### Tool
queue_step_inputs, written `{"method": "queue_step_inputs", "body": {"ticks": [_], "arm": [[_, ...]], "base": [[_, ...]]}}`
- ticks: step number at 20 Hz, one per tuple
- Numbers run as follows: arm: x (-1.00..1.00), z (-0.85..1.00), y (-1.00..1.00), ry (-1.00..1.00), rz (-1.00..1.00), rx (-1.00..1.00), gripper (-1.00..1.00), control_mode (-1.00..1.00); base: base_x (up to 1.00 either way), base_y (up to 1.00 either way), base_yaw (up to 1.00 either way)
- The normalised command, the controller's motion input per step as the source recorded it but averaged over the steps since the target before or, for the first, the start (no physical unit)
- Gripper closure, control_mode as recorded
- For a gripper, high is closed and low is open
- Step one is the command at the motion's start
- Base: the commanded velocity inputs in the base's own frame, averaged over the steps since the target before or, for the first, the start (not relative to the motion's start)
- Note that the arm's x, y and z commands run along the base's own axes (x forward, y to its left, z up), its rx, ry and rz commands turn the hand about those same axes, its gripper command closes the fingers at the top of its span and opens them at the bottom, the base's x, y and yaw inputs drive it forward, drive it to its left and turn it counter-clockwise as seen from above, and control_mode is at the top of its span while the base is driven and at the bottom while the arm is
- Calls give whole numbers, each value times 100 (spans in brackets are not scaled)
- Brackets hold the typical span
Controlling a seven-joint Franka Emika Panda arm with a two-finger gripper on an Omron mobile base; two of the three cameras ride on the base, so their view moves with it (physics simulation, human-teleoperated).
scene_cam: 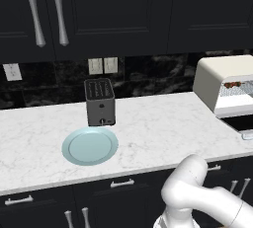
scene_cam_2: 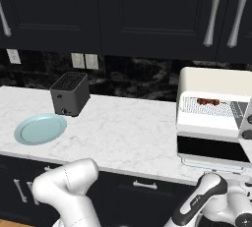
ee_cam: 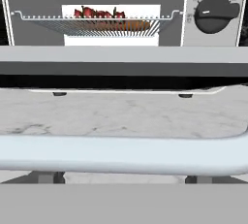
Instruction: Pick up the kebab skewer and baguette bread, and place them inside the toaster oven. Close the toaster oven door and start by setting the timer.
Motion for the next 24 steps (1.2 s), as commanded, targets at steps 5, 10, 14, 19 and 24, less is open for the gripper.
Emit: {"method": "queue_step_inputs", "body": {"ticks": [5, 10, 14, 19, 24], "arm": [[31, 3, 15, -3, 0, 0, -100, -100], [25, 18, 5, -7, 0, 0, -100, -100], [21, 39, 7, -9, 0, 0, -100, -100], [21, 58, 13, -4, -1, 0, -100, -100], [2, 65, 15, 0, -4, 0, -100, -100]], "base": [[0, 0, 0], [0, 0, 0], [0, 0, 0], [0, 0, 0], [0, 0, 0]]}}
